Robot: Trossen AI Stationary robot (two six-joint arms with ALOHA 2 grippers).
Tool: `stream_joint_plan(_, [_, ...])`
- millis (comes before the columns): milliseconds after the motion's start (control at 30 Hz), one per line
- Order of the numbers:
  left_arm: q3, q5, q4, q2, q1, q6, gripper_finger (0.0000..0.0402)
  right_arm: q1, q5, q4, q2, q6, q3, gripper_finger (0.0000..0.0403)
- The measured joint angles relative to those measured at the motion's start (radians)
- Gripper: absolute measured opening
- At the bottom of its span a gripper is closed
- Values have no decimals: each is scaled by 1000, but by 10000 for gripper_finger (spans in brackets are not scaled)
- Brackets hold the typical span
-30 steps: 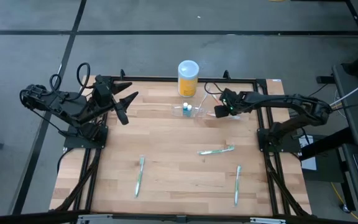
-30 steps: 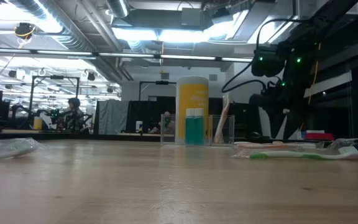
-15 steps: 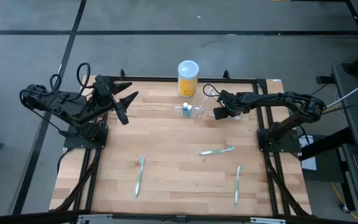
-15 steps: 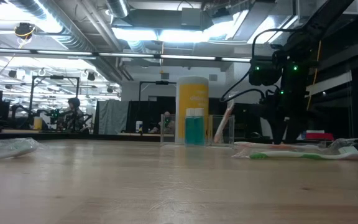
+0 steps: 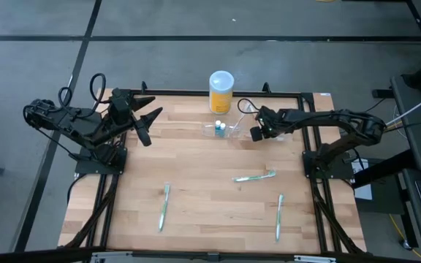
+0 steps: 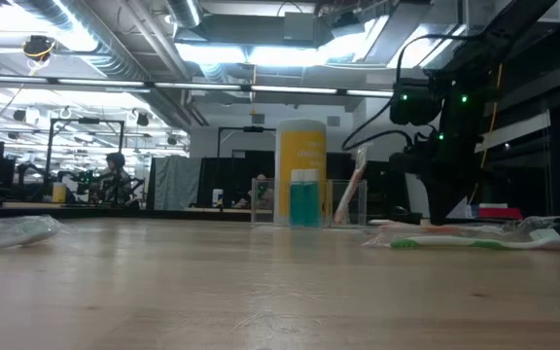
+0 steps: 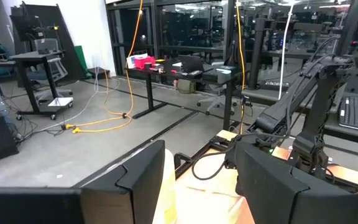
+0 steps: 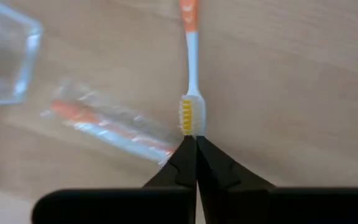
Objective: Pick & Place toothbrushing station
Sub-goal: Put the top orange toothbrush into the transparent organizer
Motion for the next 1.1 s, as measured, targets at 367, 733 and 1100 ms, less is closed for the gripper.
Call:
stream_joint_plan(367, [0,0,0,0,0,6,194,108,92,-108,-194,82,0,2])
stream_joint_plan(733, [0,2,1,0,0,-10,194,267,-25,-438,-351,159,159,1])
stream_joint_plan(1100, [0,2,0,0,0,10,194,511,-51,-765,-297,269,506,0])
